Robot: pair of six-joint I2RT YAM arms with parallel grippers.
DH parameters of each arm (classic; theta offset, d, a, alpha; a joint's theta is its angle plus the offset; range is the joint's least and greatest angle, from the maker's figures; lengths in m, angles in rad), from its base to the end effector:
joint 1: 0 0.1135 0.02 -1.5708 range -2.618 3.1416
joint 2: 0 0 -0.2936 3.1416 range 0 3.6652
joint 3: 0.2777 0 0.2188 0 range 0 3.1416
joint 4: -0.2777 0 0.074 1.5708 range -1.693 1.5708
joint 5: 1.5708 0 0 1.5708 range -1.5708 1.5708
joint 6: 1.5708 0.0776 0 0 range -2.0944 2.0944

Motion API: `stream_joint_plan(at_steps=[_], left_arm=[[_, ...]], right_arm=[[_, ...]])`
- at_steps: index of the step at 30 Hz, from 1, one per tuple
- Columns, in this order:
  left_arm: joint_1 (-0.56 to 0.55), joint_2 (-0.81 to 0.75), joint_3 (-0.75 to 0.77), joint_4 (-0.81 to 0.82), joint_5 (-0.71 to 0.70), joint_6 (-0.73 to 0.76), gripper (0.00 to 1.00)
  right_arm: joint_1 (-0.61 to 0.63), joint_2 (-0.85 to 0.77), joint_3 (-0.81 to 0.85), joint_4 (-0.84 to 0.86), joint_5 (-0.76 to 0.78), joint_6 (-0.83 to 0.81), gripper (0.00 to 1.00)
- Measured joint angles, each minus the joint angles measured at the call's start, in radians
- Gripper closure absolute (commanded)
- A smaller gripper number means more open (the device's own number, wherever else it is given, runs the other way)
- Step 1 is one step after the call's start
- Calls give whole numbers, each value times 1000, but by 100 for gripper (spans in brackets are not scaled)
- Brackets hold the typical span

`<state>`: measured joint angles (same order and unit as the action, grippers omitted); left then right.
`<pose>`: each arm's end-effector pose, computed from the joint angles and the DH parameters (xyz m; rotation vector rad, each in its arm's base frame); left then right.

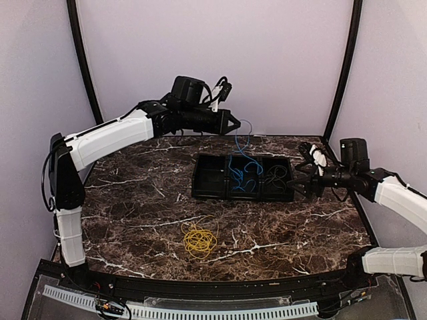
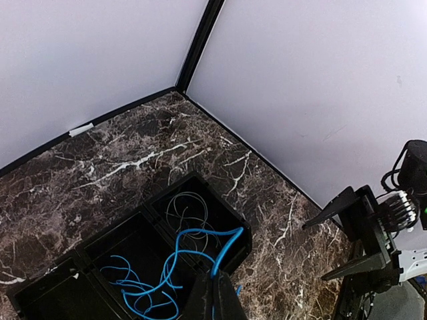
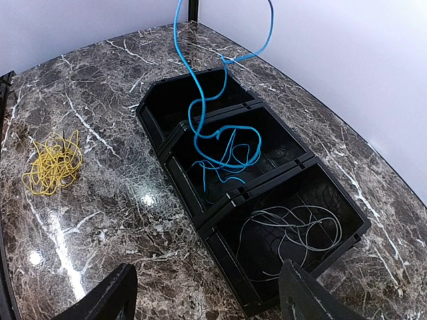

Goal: Untangle the cables

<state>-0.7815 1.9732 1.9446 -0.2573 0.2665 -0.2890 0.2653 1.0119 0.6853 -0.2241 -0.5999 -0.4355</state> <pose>0.3333 -0.3595 0.3956 0.6672 1.8494 -0.9723 0.1820 0.0948 0.2795 -1.0258 1.7845 0.5286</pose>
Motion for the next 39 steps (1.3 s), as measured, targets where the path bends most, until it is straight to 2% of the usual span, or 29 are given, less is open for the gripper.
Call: stream_joint_plan(at_steps=[14, 31, 39], left_arm=[[54, 167, 2, 64, 60, -39, 100], [77, 177, 3, 22, -188, 57, 100], [77, 177, 2, 17, -207, 96, 100]], right_arm=[[-8, -27, -5, 0, 2, -16, 25], [-21, -36, -6, 0, -6, -16, 25], [-24, -34, -13, -1, -9, -16, 25]])
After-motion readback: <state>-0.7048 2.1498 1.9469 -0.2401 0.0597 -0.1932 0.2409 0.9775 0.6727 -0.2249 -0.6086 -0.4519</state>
